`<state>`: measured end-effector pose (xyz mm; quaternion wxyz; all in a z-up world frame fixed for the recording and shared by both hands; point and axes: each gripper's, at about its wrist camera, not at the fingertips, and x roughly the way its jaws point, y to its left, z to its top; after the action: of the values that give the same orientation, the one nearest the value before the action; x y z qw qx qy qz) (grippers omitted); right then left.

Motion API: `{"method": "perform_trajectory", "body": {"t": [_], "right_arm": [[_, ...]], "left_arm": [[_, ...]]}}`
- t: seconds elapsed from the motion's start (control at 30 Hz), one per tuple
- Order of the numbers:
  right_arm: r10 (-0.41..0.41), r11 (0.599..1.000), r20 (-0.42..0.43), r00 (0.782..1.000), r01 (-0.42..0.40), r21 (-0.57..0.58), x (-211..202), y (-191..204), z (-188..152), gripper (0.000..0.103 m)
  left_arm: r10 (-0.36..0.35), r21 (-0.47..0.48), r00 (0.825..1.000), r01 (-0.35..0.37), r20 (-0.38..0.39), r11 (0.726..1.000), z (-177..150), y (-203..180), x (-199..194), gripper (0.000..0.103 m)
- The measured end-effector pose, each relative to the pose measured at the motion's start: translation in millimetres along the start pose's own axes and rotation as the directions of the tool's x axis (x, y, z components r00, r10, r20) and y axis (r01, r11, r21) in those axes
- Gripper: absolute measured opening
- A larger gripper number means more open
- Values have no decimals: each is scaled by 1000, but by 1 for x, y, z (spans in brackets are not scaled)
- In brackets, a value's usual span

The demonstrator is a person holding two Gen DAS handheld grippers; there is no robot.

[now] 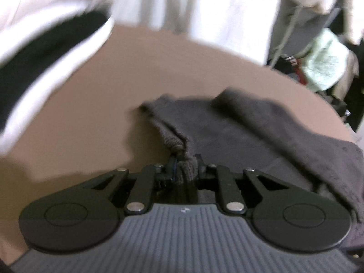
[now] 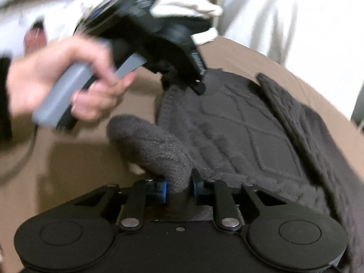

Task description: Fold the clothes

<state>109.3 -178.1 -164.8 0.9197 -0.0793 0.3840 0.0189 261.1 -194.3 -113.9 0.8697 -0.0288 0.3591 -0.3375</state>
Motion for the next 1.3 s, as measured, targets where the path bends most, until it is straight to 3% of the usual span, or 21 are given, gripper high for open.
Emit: {"method": "perform_trajectory", "body": {"t": [0.13,0.27,0.37,0.5,0.53,0.57,0.63,0.73,0.8,0.9,1.0,1.07,1.13,1.2,1.27,1.3], "right_arm": [[2,993,71,997,-11,121,-27,-27,-6,20],[-14,974,133,991,-17,228,-53,-56,-13,19],[-73,961,148,986,30,274,-72,-84,-25,18],[-145,891,189,971,45,451,-99,-116,-63,19],[-163,869,180,970,55,491,-101,-122,-75,19],[-173,849,157,972,66,525,-98,-126,-88,19],[-178,809,111,978,81,582,-91,-134,-113,19],[-153,744,93,984,53,666,-85,-147,-140,19],[-119,694,116,986,-1,720,-85,-155,-150,19],[-95,668,137,986,-39,743,-88,-158,-155,20],[-84,642,152,985,-63,764,-94,-157,-162,31],[-62,605,180,982,-107,789,-97,-158,-162,36],[-50,591,200,979,-133,796,-105,-157,-159,43],[-67,610,202,977,-120,783,-115,-156,-155,46],[-100,615,198,975,-96,783,-121,-159,-152,70],[-122,604,193,974,-81,793,-123,-161,-151,76]], "left_arm": [[-132,83,987,125,88,989,31,-45,-14,13],[-225,184,969,204,100,961,50,-116,-29,13],[-341,279,938,313,56,908,54,-182,-35,13],[-472,328,878,471,-82,819,42,-263,-16,10],[-464,320,874,485,-144,814,33,-283,-4,14],[-425,315,882,470,-204,825,24,-299,9,20],[-321,330,896,416,-307,848,4,-322,32,41],[-345,317,890,433,-299,844,-6,-304,25,44],[-375,289,895,435,-242,853,2,-271,11,57],[-418,199,893,446,-168,873,18,-219,-8,61],[-329,183,932,354,-152,917,32,-182,-17,61],[-247,235,955,281,-163,931,23,-168,-20,61],[-219,241,953,267,-208,933,3,-155,-19,61],[-216,210,945,269,-246,940,-16,-145,-12,61],[-229,154,930,281,-287,947,-34,-138,1,61],[-237,126,922,286,-307,950,-44,-134,7,61]]}}
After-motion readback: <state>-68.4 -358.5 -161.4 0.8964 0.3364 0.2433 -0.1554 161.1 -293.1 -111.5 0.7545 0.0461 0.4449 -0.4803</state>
